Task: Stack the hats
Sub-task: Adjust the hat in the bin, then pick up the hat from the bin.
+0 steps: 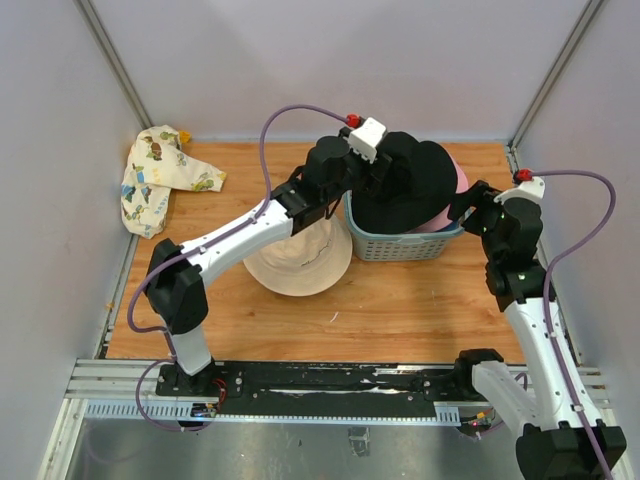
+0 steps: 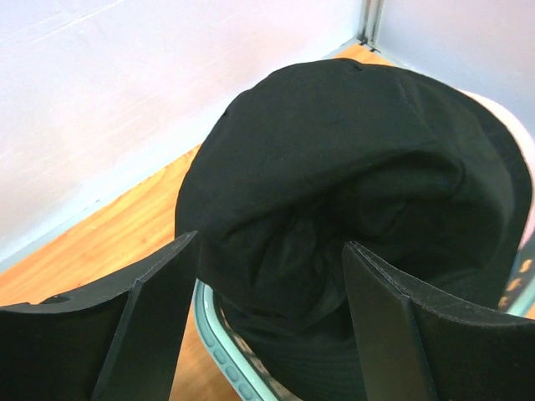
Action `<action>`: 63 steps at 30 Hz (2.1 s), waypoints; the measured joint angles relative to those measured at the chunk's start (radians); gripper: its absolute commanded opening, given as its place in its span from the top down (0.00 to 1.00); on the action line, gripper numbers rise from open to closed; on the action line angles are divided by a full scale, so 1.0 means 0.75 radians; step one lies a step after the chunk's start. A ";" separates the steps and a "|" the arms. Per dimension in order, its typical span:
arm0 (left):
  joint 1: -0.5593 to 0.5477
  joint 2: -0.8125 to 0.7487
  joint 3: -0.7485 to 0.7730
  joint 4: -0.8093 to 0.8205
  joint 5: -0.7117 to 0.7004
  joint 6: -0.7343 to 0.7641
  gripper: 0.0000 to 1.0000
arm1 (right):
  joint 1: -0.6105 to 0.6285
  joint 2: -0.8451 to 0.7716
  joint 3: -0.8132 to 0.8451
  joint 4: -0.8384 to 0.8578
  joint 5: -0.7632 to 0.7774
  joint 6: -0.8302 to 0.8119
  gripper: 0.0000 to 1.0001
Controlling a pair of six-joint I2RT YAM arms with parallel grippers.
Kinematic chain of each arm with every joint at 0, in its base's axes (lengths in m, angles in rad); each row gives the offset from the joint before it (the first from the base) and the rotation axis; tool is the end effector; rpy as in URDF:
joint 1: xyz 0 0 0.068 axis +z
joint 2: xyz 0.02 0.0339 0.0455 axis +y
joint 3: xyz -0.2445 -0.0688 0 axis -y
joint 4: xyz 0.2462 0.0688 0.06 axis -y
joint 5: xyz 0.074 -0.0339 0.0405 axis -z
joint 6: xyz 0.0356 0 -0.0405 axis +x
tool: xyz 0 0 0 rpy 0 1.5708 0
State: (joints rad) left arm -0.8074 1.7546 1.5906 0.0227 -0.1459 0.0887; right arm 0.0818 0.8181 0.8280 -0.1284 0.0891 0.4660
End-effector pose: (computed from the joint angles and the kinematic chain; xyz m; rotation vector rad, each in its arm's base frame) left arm 0.2979 -0.3039 0.3575 0.6484 1.6013 -0.4082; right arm 0.2067 0.0138 0.3414 0.3903 1.6546 0.3351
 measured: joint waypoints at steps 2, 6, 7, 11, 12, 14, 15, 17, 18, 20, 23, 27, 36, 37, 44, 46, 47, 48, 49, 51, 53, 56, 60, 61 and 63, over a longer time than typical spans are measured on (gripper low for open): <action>0.000 0.025 0.001 0.028 -0.012 0.035 0.29 | -0.020 0.012 -0.011 0.009 -0.021 0.008 0.28; 0.000 0.078 0.016 0.071 -0.016 0.099 0.37 | -0.066 0.041 -0.032 0.035 -0.059 0.024 0.28; 0.000 0.086 0.017 0.080 -0.016 0.115 0.44 | -0.076 0.045 -0.035 0.038 -0.064 0.031 0.28; 0.000 0.109 0.033 0.100 -0.012 0.160 0.80 | -0.130 0.061 -0.057 0.077 -0.120 0.060 0.29; 0.000 0.113 0.040 0.106 -0.013 0.173 0.86 | -0.145 0.066 -0.065 0.089 -0.133 0.071 0.29; 0.000 0.114 0.043 0.117 -0.013 0.191 0.96 | -0.164 0.077 -0.077 0.106 -0.155 0.083 0.29; 0.000 0.114 0.043 0.124 -0.011 0.196 0.99 | -0.172 0.084 -0.082 0.110 -0.166 0.090 0.29; 0.000 0.114 0.042 0.129 -0.007 0.201 0.99 | -0.172 0.102 -0.092 0.127 -0.180 0.104 0.29; 0.000 0.114 0.042 0.131 -0.006 0.204 0.99 | -0.172 0.110 -0.097 0.134 -0.187 0.109 0.29; 0.000 0.113 0.041 0.138 -0.006 0.205 0.99 | -0.172 0.123 -0.104 0.145 -0.199 0.117 0.30; 0.000 0.108 0.041 0.138 -0.006 0.207 1.00 | -0.192 0.137 -0.117 0.166 -0.207 0.126 0.30; 0.000 0.080 0.019 0.138 -0.012 0.207 1.00 | -0.224 0.158 -0.140 0.205 -0.214 0.144 0.33; 0.000 0.046 0.000 0.137 -0.032 0.213 0.99 | -0.284 0.256 -0.200 0.353 -0.296 0.182 0.45; 0.000 0.046 0.000 0.136 -0.036 0.216 1.00 | -0.284 0.266 -0.207 0.375 -0.306 0.188 0.47; 0.000 0.046 -0.001 0.128 -0.073 0.230 0.99 | -0.342 0.299 -0.241 0.529 -0.427 0.243 0.50; 0.000 0.045 -0.001 0.126 -0.080 0.231 0.99 | -0.355 0.313 -0.250 0.579 -0.471 0.260 0.49; 0.000 0.045 -0.001 0.126 -0.083 0.231 0.99 | -0.357 0.319 -0.254 0.602 -0.489 0.269 0.49; 0.000 0.045 -0.001 0.125 -0.084 0.231 1.00 | -0.358 0.324 -0.258 0.622 -0.508 0.278 0.49; 0.000 0.045 -0.001 0.125 -0.085 0.231 1.00 | -0.357 0.330 -0.258 0.636 -0.529 0.283 0.49; 0.000 0.045 -0.001 0.123 -0.089 0.231 1.00 | -0.357 0.342 -0.258 0.678 -0.575 0.293 0.50; 0.000 0.045 -0.001 0.119 -0.091 0.232 0.99 | -0.358 0.359 -0.258 0.711 -0.611 0.305 0.57; 0.000 0.045 -0.001 0.113 -0.094 0.231 1.00 | -0.358 0.394 -0.258 0.747 -0.669 0.326 0.87; 0.000 0.042 -0.001 0.101 -0.094 0.232 1.00 | -0.358 0.417 -0.258 0.755 -0.705 0.343 1.00; 0.000 0.039 0.000 0.096 -0.094 0.232 0.99 | -0.358 0.417 -0.258 0.754 -0.711 0.349 1.00; 0.000 0.031 0.003 0.081 -0.094 0.234 1.00 | -0.358 0.417 -0.258 0.753 -0.712 0.350 1.00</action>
State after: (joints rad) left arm -0.8074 1.7775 1.5929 0.0834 -0.2165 0.2642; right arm -0.1864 1.1305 0.6346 0.4366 -0.4450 0.7284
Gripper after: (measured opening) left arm 0.017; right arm 0.013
